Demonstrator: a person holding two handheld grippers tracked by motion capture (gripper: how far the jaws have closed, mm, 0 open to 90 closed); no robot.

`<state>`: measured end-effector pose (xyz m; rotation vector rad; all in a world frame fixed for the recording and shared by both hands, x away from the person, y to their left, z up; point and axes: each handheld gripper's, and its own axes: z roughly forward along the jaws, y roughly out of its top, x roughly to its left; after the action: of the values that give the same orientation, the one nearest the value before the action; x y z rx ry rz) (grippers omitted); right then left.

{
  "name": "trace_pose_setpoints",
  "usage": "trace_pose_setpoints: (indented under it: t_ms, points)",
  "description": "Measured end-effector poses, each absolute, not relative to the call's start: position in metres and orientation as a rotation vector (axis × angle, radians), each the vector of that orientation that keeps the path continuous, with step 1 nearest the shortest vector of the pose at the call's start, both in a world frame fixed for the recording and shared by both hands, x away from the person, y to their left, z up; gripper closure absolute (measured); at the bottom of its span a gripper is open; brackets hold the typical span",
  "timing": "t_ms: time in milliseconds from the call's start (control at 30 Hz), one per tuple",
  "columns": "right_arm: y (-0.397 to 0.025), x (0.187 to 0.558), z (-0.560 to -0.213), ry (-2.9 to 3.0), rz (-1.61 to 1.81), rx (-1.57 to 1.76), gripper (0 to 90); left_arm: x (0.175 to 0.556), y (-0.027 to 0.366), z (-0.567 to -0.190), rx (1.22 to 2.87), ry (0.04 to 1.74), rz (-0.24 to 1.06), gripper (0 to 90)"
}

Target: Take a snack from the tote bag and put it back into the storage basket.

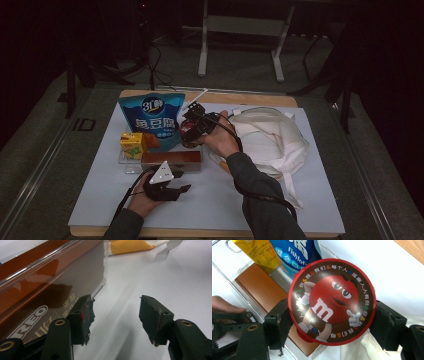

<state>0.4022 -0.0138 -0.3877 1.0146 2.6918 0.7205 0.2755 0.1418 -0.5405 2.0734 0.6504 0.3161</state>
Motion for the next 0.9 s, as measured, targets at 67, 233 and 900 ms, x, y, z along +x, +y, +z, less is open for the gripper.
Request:
trace_pose_setpoints:
  t_ms: [67,233,900]
  points:
    - [-0.013,0.402,-0.389,2.692,0.724,1.020,26.0,0.276,0.142,-0.540,2.075,0.650,0.317,44.0]
    - [-0.011,0.404,-0.391,2.693,0.714,1.020,26.0,0.276,0.142,-0.540,2.078,0.647,0.320,44.0]
    - [-0.010,0.409,-0.401,2.693,0.708,1.036,26.0,0.276,0.142,-0.540,2.077,0.650,0.315,43.8]
